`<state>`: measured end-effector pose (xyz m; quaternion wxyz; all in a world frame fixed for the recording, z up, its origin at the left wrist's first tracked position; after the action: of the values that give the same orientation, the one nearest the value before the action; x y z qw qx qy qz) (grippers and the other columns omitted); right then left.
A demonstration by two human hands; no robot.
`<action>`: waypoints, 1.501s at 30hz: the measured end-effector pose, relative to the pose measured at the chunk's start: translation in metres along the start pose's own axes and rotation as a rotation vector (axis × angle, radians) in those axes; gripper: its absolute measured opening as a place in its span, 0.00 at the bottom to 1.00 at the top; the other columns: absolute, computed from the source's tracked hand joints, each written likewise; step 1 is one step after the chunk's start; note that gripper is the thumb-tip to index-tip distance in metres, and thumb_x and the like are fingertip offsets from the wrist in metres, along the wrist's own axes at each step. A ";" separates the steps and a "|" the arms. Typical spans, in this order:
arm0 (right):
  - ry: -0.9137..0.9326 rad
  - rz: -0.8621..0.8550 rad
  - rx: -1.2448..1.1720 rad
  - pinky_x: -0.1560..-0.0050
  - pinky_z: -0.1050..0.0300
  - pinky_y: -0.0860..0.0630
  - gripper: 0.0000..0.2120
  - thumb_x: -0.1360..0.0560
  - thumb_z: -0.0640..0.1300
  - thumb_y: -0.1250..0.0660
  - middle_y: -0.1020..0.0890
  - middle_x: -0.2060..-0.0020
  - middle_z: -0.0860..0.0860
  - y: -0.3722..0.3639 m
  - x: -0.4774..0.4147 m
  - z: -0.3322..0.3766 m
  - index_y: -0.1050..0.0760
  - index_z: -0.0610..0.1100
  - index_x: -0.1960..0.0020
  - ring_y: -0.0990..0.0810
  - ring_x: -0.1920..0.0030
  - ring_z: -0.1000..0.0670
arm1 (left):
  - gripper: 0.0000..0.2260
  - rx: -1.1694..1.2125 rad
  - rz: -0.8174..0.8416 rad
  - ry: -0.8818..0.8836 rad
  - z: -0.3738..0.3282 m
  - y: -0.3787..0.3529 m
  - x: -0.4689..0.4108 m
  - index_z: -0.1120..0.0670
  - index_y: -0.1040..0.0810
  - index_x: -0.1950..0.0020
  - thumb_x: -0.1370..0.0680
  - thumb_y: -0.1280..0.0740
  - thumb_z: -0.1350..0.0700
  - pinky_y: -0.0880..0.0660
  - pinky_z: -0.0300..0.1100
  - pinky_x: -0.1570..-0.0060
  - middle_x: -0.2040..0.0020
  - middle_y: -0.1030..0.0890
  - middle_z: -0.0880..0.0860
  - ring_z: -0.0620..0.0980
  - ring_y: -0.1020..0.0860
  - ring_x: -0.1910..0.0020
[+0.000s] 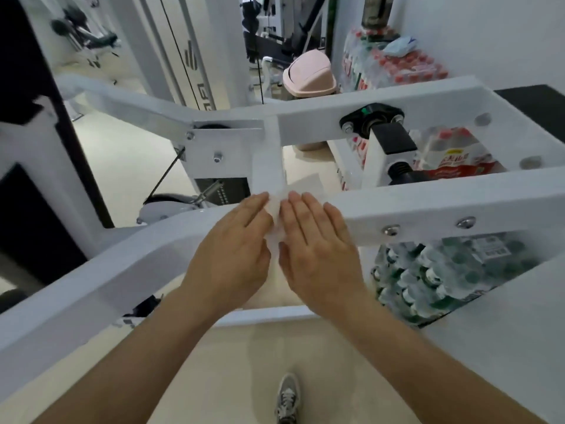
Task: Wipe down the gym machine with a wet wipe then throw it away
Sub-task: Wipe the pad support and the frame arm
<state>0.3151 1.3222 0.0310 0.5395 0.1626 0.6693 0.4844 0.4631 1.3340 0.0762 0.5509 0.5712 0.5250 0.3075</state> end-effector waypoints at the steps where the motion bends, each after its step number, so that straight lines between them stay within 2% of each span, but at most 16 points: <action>1: 0.053 0.044 0.066 0.28 0.46 0.40 0.23 0.20 0.45 0.40 0.28 0.30 0.42 0.003 0.000 -0.011 0.32 0.38 0.27 0.30 0.29 0.43 | 0.20 -0.017 -0.005 0.027 0.012 0.005 0.012 0.57 0.26 0.34 0.26 0.40 0.60 0.28 0.55 0.35 0.29 0.28 0.59 0.58 0.28 0.32; 4: 0.097 0.092 0.192 0.30 0.46 0.37 0.24 0.18 0.50 0.43 0.28 0.30 0.41 0.022 0.001 -0.060 0.33 0.37 0.27 0.28 0.31 0.42 | 0.26 -0.086 -0.013 0.149 0.047 0.017 0.050 0.48 0.32 0.27 0.25 0.35 0.58 0.29 0.57 0.36 0.28 0.30 0.58 0.59 0.29 0.32; 7: 0.094 0.144 0.126 0.32 0.43 0.34 0.23 0.19 0.50 0.43 0.27 0.31 0.40 0.026 -0.005 -0.051 0.30 0.36 0.32 0.28 0.31 0.41 | 0.22 -0.106 -0.037 0.265 0.066 0.021 0.074 0.47 0.32 0.27 0.23 0.40 0.52 0.31 0.55 0.36 0.29 0.29 0.58 0.58 0.30 0.31; 11: 0.278 0.196 0.099 0.32 0.44 0.32 0.21 0.20 0.48 0.38 0.28 0.30 0.41 -0.003 -0.034 0.031 0.29 0.36 0.31 0.28 0.30 0.41 | 0.23 -0.144 -0.008 0.362 0.089 0.035 0.098 0.51 0.29 0.29 0.21 0.47 0.46 0.29 0.57 0.37 0.30 0.28 0.57 0.58 0.28 0.33; 14: 0.331 0.336 0.121 0.26 0.45 0.41 0.32 0.21 0.50 0.37 0.37 0.25 0.39 -0.017 -0.073 0.103 0.43 0.35 0.24 0.37 0.25 0.40 | 0.25 -0.088 -0.036 0.421 0.117 0.051 0.126 0.52 0.26 0.32 0.21 0.52 0.44 0.26 0.56 0.42 0.32 0.26 0.56 0.58 0.26 0.36; 16: 0.465 0.440 0.086 0.25 0.48 0.47 0.36 0.22 0.50 0.35 0.42 0.23 0.42 -0.025 -0.090 0.154 0.50 0.38 0.22 0.43 0.23 0.42 | 0.25 -0.043 -0.093 0.439 0.139 0.062 0.147 0.52 0.25 0.33 0.20 0.53 0.43 0.25 0.56 0.43 0.34 0.24 0.55 0.58 0.26 0.36; 18: 0.669 0.484 0.073 0.26 0.49 0.45 0.44 0.28 0.51 0.27 0.40 0.24 0.45 -0.027 -0.094 0.199 0.48 0.42 0.22 0.41 0.24 0.44 | 0.25 -0.032 -0.136 0.448 0.164 0.071 0.171 0.52 0.25 0.35 0.19 0.54 0.43 0.25 0.54 0.46 0.38 0.22 0.52 0.56 0.24 0.40; 20: 0.778 0.517 0.076 0.30 0.51 0.38 0.47 0.33 0.55 0.24 0.33 0.28 0.47 -0.029 -0.094 0.233 0.45 0.44 0.24 0.33 0.29 0.45 | 0.24 0.006 -0.173 0.481 0.186 0.081 0.195 0.53 0.25 0.38 0.19 0.54 0.44 0.25 0.50 0.51 0.42 0.20 0.51 0.54 0.22 0.45; 23: 0.862 0.381 -0.064 0.49 0.51 0.27 0.38 0.33 0.63 0.28 0.22 0.46 0.47 -0.035 -0.079 0.296 0.32 0.42 0.32 0.22 0.49 0.44 | 0.21 0.004 -0.151 0.585 0.216 0.100 0.231 0.53 0.23 0.46 0.20 0.53 0.45 0.32 0.42 0.61 0.53 0.19 0.50 0.53 0.22 0.54; 25: 0.841 0.268 -0.161 0.61 0.51 0.30 0.32 0.32 0.65 0.30 0.22 0.59 0.46 -0.039 -0.062 0.351 0.25 0.39 0.43 0.23 0.61 0.44 | 0.17 -0.075 -0.060 0.674 0.237 0.112 0.256 0.49 0.29 0.56 0.19 0.54 0.46 0.39 0.43 0.68 0.64 0.23 0.47 0.51 0.26 0.64; 28: 0.702 0.171 -0.262 0.62 0.50 0.34 0.28 0.30 0.61 0.36 0.24 0.65 0.45 -0.044 -0.031 0.425 0.23 0.37 0.47 0.28 0.65 0.44 | 0.16 -0.079 -0.076 0.771 0.263 0.129 0.296 0.48 0.34 0.63 0.19 0.51 0.47 0.40 0.43 0.71 0.71 0.27 0.47 0.46 0.29 0.71; 31: 0.646 0.115 -0.297 0.58 0.48 0.29 0.26 0.26 0.61 0.41 0.22 0.62 0.45 -0.042 -0.020 0.446 0.22 0.38 0.47 0.26 0.62 0.43 | 0.18 -0.153 -0.159 0.764 0.279 0.131 0.327 0.48 0.33 0.66 0.18 0.52 0.47 0.42 0.39 0.74 0.73 0.30 0.45 0.48 0.30 0.72; 35: 0.595 0.295 -0.116 0.47 0.46 0.29 0.37 0.23 0.70 0.52 0.19 0.50 0.45 -0.033 -0.035 0.398 0.25 0.41 0.36 0.21 0.52 0.42 | 0.22 -0.146 -0.073 0.873 0.288 0.124 0.340 0.51 0.34 0.68 0.18 0.54 0.45 0.43 0.39 0.73 0.71 0.30 0.48 0.48 0.32 0.71; 39: 0.559 0.441 -0.015 0.41 0.47 0.33 0.41 0.23 0.71 0.58 0.20 0.45 0.47 -0.023 -0.050 0.364 0.33 0.42 0.28 0.23 0.45 0.43 | 0.18 -0.014 -0.220 0.833 0.286 0.125 0.340 0.51 0.31 0.63 0.19 0.51 0.46 0.37 0.44 0.71 0.69 0.28 0.49 0.48 0.29 0.69; 42: 0.656 0.429 -0.091 0.38 0.45 0.32 0.39 0.23 0.70 0.54 0.22 0.41 0.45 -0.024 -0.031 0.419 0.34 0.41 0.27 0.24 0.41 0.42 | 0.13 0.242 -0.391 0.843 0.291 0.130 0.343 0.50 0.23 0.53 0.19 0.45 0.50 0.27 0.46 0.60 0.62 0.21 0.46 0.47 0.23 0.62; 45: 0.765 0.343 -0.246 0.43 0.45 0.29 0.31 0.22 0.62 0.48 0.20 0.46 0.42 -0.030 -0.008 0.497 0.25 0.39 0.36 0.23 0.47 0.41 | 0.12 0.331 -0.472 0.842 0.297 0.138 0.351 0.51 0.19 0.51 0.19 0.42 0.53 0.27 0.41 0.53 0.58 0.19 0.45 0.42 0.23 0.56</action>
<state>0.7645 1.5376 0.0362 0.1797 0.0148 0.7218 0.6682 0.8665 1.5942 0.0668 0.2480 0.3431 0.8579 0.2911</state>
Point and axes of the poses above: each hand's wrist, its own x-axis away from the middle knuckle, its own y-axis out of the back of the hand, z = x × y, the point moved 1 cm from there along -x, towards the middle knuckle
